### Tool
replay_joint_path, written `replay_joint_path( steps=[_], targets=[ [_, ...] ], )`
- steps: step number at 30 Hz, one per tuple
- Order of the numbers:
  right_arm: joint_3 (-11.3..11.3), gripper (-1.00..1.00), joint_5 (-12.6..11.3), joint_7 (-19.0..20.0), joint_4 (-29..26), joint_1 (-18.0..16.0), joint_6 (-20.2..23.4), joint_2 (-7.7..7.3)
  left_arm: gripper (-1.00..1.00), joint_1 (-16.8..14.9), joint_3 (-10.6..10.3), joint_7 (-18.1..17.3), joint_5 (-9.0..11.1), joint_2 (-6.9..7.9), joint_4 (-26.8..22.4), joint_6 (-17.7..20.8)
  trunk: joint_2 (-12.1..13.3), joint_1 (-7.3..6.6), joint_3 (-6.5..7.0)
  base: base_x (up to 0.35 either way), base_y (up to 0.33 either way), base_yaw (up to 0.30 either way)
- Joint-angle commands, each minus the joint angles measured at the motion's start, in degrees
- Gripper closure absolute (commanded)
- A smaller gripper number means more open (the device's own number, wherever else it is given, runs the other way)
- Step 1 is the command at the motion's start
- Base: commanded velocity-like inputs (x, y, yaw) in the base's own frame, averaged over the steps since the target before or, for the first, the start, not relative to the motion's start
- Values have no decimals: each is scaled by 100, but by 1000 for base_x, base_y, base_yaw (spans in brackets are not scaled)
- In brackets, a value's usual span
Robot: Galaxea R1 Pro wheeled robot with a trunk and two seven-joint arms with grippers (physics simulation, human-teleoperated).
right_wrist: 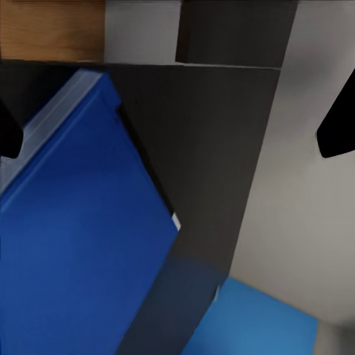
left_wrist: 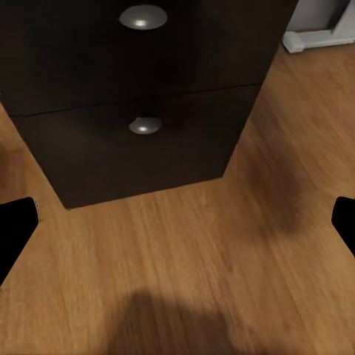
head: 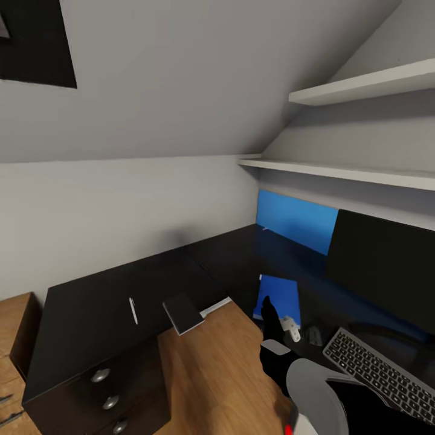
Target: In the bedroom, organize the workspace by keeping the computer under the desk, ensuring the monitor is on the desk, placing the keyboard on the desk next to the monitor, placing the mouse on the desk next to the keyboard, moving the folder from the swivel chair onto the desk next to the mouse, stacking the notebook on top of the folder with the pen on top of the notebook, and positioning the swivel chair next to the desk.
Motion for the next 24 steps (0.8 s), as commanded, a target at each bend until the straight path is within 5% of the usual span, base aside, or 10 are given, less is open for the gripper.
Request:
replay_joint_path(
  steps=[1,24],
  targets=[
    [-46,-100,-7,49,10,-6,-12,0,-100,-6,45,-55,14,-1,6,-11,-4,0,-2,0,0,216],
    [-38,-100,-7,49,18,-6,-8,0,-100,-8,45,-57,15,-1,6,-11,-4,0,122,0,0,231]
  ],
)
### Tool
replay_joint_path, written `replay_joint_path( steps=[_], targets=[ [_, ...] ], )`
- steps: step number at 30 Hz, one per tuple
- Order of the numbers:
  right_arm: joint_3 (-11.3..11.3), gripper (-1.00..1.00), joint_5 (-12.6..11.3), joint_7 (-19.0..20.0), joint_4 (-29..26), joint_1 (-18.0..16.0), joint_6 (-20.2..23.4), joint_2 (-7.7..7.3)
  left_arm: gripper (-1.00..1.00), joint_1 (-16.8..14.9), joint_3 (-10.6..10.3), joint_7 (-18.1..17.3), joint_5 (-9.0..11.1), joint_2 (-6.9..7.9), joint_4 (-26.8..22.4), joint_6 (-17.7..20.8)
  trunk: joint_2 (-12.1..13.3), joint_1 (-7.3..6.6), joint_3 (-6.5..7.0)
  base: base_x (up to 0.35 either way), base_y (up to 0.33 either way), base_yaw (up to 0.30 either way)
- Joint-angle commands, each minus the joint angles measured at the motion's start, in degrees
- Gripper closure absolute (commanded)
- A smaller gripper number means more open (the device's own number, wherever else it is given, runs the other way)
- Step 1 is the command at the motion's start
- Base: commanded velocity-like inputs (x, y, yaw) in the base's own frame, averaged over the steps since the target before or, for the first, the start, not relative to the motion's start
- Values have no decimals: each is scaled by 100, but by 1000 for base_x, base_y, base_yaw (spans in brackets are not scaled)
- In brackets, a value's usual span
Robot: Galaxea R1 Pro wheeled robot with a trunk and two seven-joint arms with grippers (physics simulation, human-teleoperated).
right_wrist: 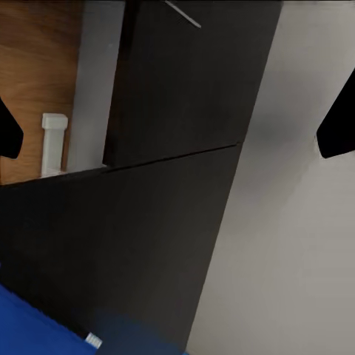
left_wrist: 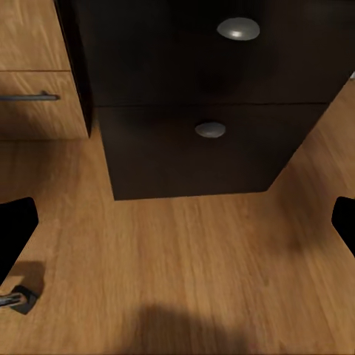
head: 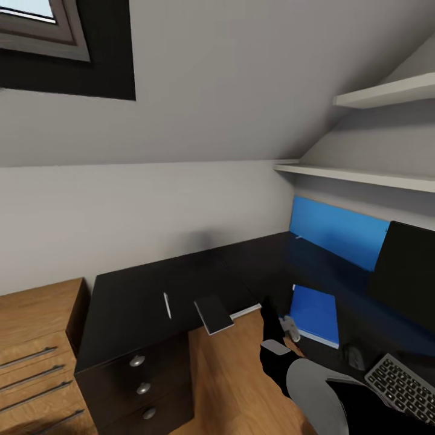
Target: In the bedroom, organize the workspace by keeping the computer under the desk, ensuring the monitor is on the desk, placing the keyboard on the desk next to the monitor, placing the mouse on the desk next to the keyboard, moving the folder from the swivel chair onto the desk next to the mouse, stacking the notebook on top of the folder with the pen on top of the notebook, and positioning the swivel chair next to the desk.
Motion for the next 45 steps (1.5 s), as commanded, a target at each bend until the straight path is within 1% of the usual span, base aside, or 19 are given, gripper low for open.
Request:
replay_joint_path(
  steps=[1,8,15,34,45],
  targets=[
    [-46,-100,-4,46,11,-7,-12,0,-100,-6,45,-53,15,-1,7,-11,-5,0,-2,0,0,234],
    [-45,-100,-2,39,12,0,-10,0,-100,-7,38,-44,18,-1,7,-7,-5,0,28,0,0,244],
    [-45,-100,-2,36,12,2,-10,0,-100,-4,42,-32,18,-5,7,-3,-5,0,29,0,0,269],
    [-47,-100,1,35,6,2,-10,0,-100,-4,48,-46,24,-10,7,-13,-5,0,-85,0,0,209],
    [-53,-100,0,35,5,2,-10,0,-100,-6,53,-31,27,-10,7,-19,-446,242,-344,0,0,139]
  ],
)
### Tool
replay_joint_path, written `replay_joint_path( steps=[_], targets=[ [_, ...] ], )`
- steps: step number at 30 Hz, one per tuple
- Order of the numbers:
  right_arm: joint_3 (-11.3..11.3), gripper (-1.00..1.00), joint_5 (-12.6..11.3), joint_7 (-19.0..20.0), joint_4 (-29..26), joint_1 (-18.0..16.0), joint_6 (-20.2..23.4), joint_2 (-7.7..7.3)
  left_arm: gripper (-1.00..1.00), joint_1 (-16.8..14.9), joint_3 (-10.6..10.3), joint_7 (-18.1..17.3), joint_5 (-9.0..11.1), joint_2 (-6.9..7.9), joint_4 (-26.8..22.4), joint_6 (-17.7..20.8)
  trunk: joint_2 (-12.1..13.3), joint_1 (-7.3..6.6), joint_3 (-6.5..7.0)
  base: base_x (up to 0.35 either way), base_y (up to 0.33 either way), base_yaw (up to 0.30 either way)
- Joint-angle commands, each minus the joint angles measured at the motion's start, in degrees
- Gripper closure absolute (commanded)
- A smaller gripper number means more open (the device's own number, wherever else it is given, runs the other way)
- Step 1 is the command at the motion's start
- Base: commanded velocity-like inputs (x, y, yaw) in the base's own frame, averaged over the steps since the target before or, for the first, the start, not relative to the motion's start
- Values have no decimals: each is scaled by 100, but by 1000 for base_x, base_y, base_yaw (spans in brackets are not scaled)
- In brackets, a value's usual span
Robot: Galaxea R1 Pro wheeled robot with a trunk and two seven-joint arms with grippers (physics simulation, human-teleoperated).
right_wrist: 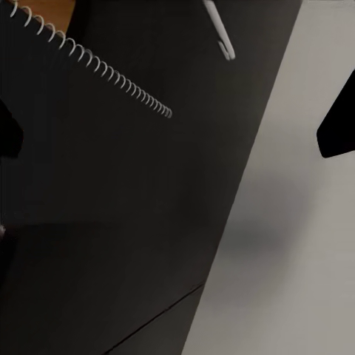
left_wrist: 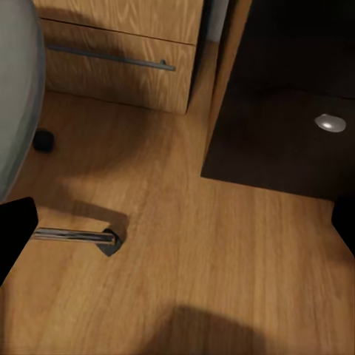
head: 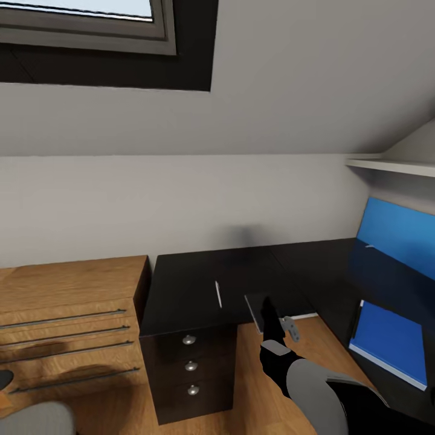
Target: In the bedroom, organize the workspace by keeping the computer under the desk, ensuring the monitor is on the desk, placing the keyboard on the desk next to the monitor, placing the mouse on the desk next to the keyboard, moving the folder from the swivel chair onto the desk next to the mouse, stacking the notebook on top of the folder with the pen on top of the notebook, and positioning the swivel chair next to the desk.
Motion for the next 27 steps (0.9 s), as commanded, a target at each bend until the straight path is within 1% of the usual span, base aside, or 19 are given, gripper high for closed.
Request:
replay_joint_path(
  steps=[1,3,17,27],
  targets=[
    [-44,-100,-7,47,10,-7,-12,1,-100,-5,44,-52,11,-1,5,-12,-46,23,-27,0,0,38],
    [-44,-100,-7,47,9,-7,-12,1,-100,-3,44,-55,12,-1,5,-14,-126,67,-65,0,0,27],
    [-44,-100,-11,47,9,1,-12,1,-100,-3,41,-88,4,-8,1,-21,-126,67,-68,0,0,6],
    [-44,-100,-8,47,9,34,-12,1,-100,-2,41,-78,3,-9,3,-21,-527,286,-248,0,0,0]
  ],
)
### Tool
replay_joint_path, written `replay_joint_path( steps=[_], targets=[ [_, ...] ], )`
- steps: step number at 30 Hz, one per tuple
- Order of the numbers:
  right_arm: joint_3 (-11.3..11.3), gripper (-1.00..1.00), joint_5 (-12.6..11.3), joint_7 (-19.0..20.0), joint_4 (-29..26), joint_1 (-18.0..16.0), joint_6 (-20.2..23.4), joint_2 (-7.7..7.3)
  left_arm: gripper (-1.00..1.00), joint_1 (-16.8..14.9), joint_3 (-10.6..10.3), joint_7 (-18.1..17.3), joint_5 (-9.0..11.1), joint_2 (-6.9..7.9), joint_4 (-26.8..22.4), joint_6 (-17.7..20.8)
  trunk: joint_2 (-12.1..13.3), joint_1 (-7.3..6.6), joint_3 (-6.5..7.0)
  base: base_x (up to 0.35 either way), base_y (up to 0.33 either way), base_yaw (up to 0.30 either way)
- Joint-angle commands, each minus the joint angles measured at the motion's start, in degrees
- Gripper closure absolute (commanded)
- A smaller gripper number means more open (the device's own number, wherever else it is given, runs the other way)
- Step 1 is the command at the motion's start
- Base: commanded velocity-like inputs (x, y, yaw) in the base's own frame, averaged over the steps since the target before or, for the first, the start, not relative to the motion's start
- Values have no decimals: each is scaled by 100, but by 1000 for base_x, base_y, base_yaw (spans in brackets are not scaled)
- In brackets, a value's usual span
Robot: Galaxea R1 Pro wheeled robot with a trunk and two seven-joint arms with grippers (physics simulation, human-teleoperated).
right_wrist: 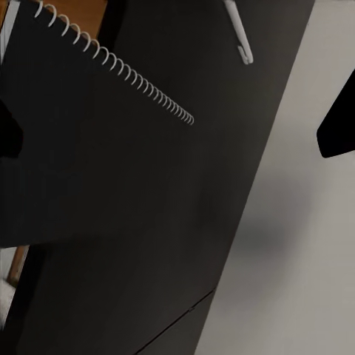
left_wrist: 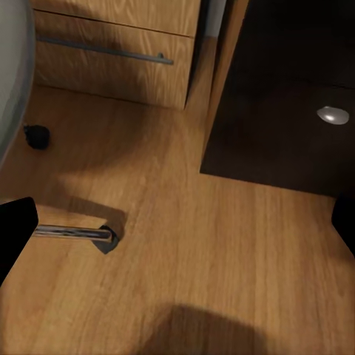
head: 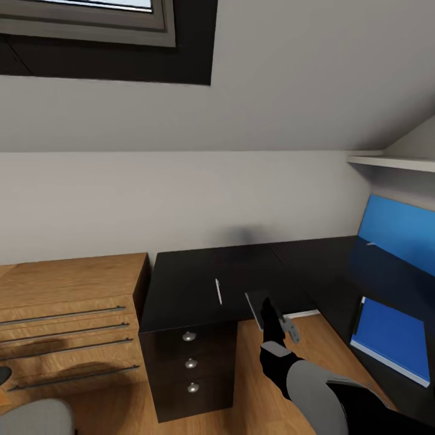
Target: In the bedroom, organize the workspace by keeping the computer under the desk, ensuring the monitor is on the desk, placing the keyboard on the desk next to the monitor, placing the mouse on the desk next to the keyboard, moving the folder from the swivel chair onto the desk next to the mouse, stacking the notebook on top of the folder with the pen on top of the notebook, and positioning the swivel chair next to the desk.
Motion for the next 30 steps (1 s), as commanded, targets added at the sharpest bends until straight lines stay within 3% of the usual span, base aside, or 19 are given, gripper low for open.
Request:
replay_joint_path(
  steps=[1,5,23,30],
  targets=[
    [-44,-100,-7,47,10,-6,-12,1,-100,-5,38,-55,19,-1,3,-11,-45,23,-25,0,0,0],
    [-44,-100,-6,47,10,-4,-12,1,-100,-5,38,-54,19,-1,5,-11,-206,110,-97,0,0,0],
    [-44,-100,-5,47,10,-3,-12,1,-100,-7,41,-79,19,22,4,-18,-206,110,-97,-1,0,0],
    [-44,-100,-10,47,10,-3,-12,1,-100,-2,42,-74,19,25,4,-16,-206,110,-97,-164,-34,0]
  ],
)
